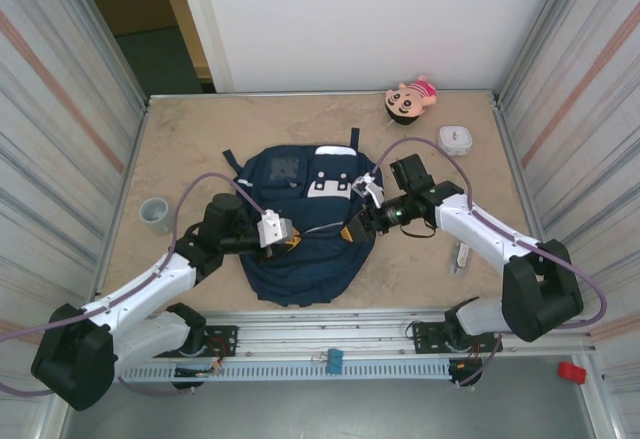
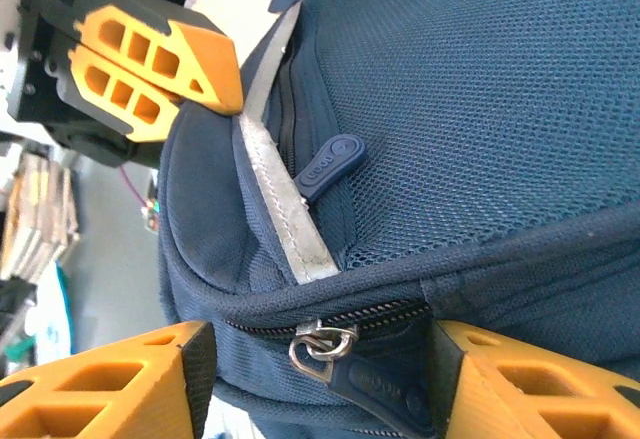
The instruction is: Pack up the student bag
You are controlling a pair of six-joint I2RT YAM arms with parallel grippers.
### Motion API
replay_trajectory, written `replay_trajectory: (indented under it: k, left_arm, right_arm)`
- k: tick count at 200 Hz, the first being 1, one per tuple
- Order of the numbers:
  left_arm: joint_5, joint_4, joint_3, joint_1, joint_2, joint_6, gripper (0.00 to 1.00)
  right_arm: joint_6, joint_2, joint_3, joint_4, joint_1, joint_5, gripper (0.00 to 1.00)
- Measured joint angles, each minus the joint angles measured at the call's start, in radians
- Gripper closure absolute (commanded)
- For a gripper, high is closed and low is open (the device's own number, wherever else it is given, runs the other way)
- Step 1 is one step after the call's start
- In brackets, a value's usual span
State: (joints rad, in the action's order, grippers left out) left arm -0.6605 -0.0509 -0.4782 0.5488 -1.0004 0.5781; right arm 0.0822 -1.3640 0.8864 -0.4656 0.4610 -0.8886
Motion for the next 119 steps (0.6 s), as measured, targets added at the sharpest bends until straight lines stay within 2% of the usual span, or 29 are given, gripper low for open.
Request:
replay_trajectory:
  k: [57, 76, 119]
  left_arm:
    - [0.0, -0.002, 0.0, 0.0, 0.0, 0.0, 1.0]
    - [0.007, -0.007, 0.0, 0.0, 0.0, -0.004, 1.0]
    - [0.026, -0.014, -0.005, 0.0, 0.006, -0.019, 1.0]
  right_arm:
    - [0.079, 0.005, 0.012, -0.018, -0.003, 0.027, 0.88]
    - [0.069, 0.025, 0.013, -0.032, -0.005, 0.027, 0.91]
    - [0.002, 0.1, 0.013, -0.045, 0.025, 0.064, 0.89]
